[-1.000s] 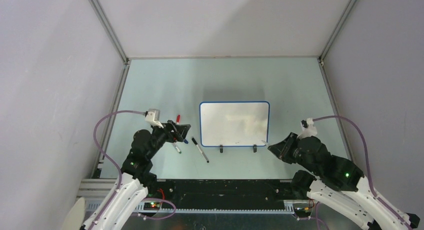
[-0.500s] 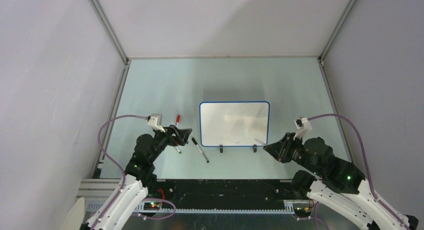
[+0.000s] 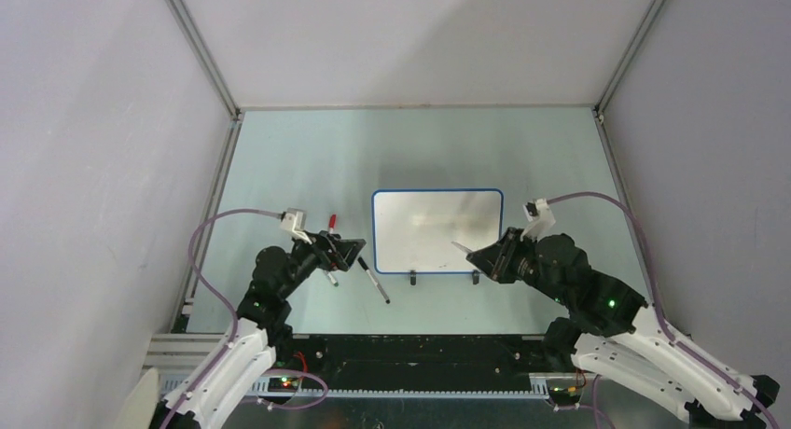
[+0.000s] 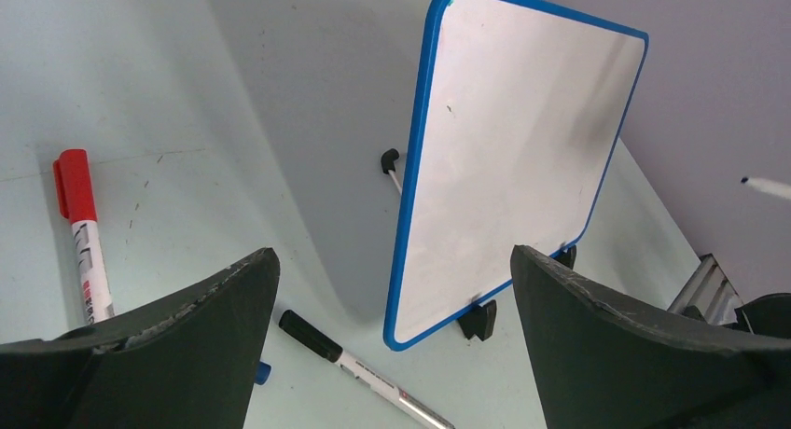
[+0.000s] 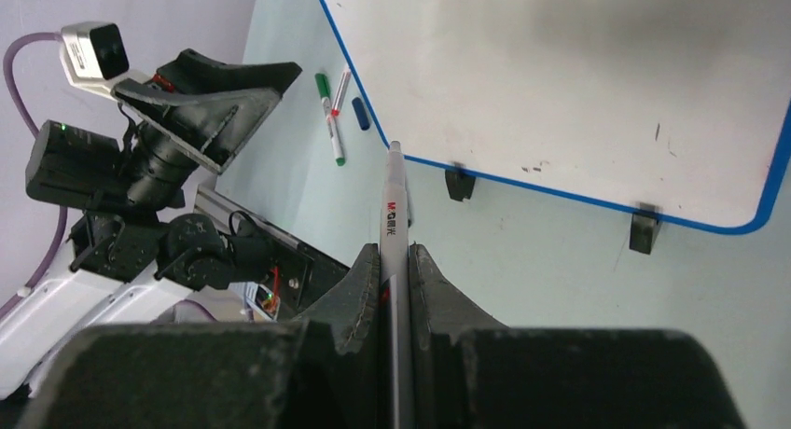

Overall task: Write a sentence on the whiteboard
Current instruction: Adjust the whiteboard at the center of the board.

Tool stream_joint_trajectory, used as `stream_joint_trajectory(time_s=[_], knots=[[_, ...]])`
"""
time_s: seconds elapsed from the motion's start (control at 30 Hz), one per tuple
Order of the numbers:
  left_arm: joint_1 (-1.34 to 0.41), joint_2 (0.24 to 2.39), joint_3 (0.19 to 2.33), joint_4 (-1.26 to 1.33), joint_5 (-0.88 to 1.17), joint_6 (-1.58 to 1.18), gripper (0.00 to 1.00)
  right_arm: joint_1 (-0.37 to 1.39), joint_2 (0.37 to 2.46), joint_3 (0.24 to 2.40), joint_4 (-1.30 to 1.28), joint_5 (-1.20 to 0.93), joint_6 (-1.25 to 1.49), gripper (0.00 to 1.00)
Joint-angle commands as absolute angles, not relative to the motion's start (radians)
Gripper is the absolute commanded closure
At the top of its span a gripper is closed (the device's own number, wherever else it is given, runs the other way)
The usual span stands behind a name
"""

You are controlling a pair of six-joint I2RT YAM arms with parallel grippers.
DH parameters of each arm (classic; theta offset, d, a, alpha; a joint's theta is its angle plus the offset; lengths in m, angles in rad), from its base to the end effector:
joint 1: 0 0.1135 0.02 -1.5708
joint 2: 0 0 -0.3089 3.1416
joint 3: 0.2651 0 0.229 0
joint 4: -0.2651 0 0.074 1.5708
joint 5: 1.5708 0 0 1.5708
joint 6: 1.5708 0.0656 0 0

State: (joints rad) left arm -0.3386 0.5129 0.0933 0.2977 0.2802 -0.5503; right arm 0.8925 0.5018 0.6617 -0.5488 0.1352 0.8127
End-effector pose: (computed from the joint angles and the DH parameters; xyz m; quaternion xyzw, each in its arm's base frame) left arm 0.1007 -0.0547 0.2132 0.0137 0.7472 -0.3766 0.5475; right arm 0.0611 0.0618 0.3038 0.0046 0.8294 0.3817 0.4080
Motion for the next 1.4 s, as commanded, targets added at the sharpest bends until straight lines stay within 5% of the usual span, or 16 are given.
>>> stream_joint_trajectory(time_s=[0.0, 0.6, 0.93, 1.37], knots=[[-0.334, 0.542, 0.093, 0.356, 0.312, -0.541, 0.01, 0.89, 0.587, 0.76, -0.425, 0.183, 0.809, 1.0], [-0.337, 0.694, 0.099, 0.674, 0.244, -0.633, 0.05, 0.844, 0.804, 1.022, -0.153, 0.335, 0.477, 1.0], [-0.378, 0.97, 0.129, 0.929, 0.421, -0.575, 0.08, 0.835, 0.746, 0.927, -0.238, 0.33, 0.484, 1.0], [-0.403, 1.065, 0.223, 0.781, 0.367, -0.531, 0.06, 0.872, 0.803, 0.918, -0.275, 0.225, 0.396, 1.0]])
